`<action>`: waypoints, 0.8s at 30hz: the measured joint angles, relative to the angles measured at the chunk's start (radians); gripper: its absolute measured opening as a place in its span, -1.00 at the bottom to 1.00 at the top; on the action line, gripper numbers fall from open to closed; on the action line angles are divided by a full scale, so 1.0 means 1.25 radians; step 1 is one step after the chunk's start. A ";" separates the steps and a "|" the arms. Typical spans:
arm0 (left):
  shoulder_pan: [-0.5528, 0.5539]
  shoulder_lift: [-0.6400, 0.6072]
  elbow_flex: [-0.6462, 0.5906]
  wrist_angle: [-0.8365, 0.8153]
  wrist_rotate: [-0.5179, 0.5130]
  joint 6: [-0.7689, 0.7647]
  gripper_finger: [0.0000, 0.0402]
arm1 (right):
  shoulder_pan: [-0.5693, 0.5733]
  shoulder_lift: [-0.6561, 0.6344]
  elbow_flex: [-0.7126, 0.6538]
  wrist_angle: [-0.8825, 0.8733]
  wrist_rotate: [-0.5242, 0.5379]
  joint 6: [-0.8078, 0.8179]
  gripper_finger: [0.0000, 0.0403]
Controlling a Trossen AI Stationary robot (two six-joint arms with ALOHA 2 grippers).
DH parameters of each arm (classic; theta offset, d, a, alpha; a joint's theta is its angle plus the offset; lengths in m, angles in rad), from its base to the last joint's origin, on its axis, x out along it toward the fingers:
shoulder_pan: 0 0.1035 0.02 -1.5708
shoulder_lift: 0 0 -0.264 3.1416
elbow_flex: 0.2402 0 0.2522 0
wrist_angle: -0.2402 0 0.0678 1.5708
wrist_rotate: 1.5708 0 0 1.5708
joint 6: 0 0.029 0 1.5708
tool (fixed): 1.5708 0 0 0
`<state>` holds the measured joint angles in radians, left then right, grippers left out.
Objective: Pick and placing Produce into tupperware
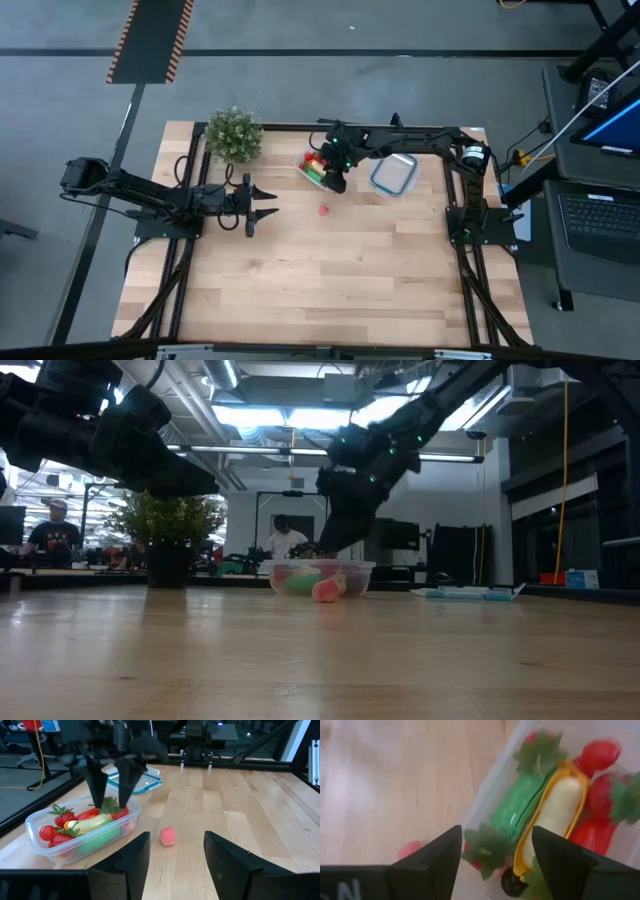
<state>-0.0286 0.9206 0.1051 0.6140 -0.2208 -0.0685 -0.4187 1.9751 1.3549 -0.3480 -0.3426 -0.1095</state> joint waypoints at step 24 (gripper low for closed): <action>0.000 0.000 0.000 0.007 0.000 -0.001 -0.11 | 0.090 -0.182 -0.025 -0.123 0.000 -0.006 0.16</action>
<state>-0.0285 0.9203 0.1051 0.6233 -0.2203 -0.0696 -0.3068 1.7475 1.3241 -0.5018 -0.3428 -0.1169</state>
